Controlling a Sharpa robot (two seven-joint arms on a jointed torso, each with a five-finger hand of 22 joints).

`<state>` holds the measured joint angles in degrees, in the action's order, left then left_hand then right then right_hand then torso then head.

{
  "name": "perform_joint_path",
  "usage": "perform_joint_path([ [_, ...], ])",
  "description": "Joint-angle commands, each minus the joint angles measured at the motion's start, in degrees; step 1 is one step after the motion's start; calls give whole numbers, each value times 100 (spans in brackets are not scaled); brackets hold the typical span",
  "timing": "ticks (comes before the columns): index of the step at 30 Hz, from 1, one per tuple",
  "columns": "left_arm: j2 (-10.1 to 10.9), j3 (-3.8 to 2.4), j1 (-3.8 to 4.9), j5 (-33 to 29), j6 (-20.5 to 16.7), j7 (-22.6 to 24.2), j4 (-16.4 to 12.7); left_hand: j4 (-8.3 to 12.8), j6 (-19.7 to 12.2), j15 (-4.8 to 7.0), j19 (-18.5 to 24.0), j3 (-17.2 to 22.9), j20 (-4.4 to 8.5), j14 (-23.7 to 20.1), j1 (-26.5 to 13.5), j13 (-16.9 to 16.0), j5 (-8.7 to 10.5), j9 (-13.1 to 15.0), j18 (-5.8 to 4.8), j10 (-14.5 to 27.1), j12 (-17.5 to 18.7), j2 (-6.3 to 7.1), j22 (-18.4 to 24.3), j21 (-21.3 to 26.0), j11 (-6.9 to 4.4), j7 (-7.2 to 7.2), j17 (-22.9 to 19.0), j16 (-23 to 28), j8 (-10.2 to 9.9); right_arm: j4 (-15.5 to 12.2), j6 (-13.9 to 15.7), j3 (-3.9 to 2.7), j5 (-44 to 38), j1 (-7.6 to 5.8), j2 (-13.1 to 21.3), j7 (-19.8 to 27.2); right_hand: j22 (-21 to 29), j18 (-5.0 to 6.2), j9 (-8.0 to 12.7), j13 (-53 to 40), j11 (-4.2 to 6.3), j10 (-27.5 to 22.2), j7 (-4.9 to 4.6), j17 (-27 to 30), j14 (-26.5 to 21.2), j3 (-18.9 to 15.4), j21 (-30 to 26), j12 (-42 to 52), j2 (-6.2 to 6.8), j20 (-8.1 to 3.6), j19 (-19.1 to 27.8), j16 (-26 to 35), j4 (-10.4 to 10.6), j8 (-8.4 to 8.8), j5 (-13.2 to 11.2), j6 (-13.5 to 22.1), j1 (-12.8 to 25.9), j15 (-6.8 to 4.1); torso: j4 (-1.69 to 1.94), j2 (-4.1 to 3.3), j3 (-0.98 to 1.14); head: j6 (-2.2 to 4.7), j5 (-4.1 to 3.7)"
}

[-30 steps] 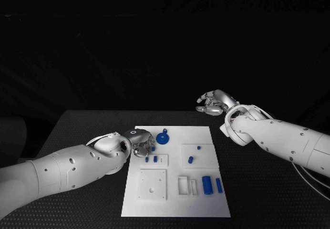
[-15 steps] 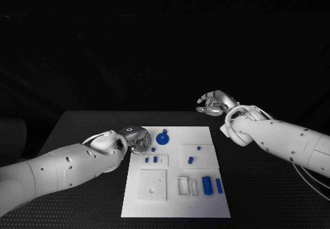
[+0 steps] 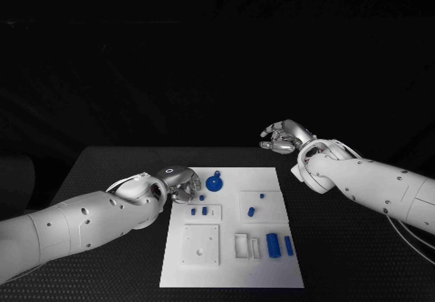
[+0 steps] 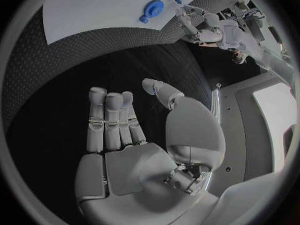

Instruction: Assemble the parts on the task board

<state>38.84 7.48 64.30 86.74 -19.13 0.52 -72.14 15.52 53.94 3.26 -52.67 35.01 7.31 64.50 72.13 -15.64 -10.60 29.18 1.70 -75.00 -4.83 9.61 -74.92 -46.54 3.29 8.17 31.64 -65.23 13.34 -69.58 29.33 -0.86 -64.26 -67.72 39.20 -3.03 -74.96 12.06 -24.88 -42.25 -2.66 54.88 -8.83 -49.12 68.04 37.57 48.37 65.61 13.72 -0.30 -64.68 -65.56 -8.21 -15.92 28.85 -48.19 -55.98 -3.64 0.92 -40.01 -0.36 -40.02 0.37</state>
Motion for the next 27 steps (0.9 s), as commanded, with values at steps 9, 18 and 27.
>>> perform_joint_path([
  [9, 350, -240, 137, -2602, -503, 498, -175, -253, -33, -143, 320, -25, 24, -353, -247, 34, 116, -17, 88, 261, 106, 112, -78, 162, 112, 41, -96, 269, 40, -311, -1184, 23, -340, 11, 246, 639, -83, 250, -45, 255, -49, -434, -54, 127, -424, 259, -237, -337, -169, 110, 346, 197, -416, -90, -1035, -94, -435, 63, 6, 5, 9, 55, -75],
  [18, 664, -267, 408, -6558, 54, 1344, -302, -384, -111, -348, 783, -128, -182, -755, -506, 56, 360, -3, -27, 484, 96, 33, 117, 756, 265, 61, -523, 1241, 111, -818, -1562, 219, -1748, 74, 665, 561, -96, 294, -122, 2553, -273, -53, -95, 285, -487, 580, -330, -3467, -100, 221, 334, 98, -461, -247, -1924, -244, -758, 270, -1, 19, 5, 92, -111],
  [27, 740, -266, 408, -7016, 389, 1712, -488, -248, -165, -672, 1103, -316, -492, -971, -762, 138, 395, 15, -10, 582, 84, -179, 306, 1276, 314, 69, -881, 2324, 179, -1219, -1712, 408, -3035, 170, 910, 309, -58, 294, -173, 3077, -236, 675, 11, 475, -267, 641, -455, -4458, 1, 160, 125, 174, -397, -373, -2237, -478, -896, 228, -11, 33, -16, 79, -153],
])
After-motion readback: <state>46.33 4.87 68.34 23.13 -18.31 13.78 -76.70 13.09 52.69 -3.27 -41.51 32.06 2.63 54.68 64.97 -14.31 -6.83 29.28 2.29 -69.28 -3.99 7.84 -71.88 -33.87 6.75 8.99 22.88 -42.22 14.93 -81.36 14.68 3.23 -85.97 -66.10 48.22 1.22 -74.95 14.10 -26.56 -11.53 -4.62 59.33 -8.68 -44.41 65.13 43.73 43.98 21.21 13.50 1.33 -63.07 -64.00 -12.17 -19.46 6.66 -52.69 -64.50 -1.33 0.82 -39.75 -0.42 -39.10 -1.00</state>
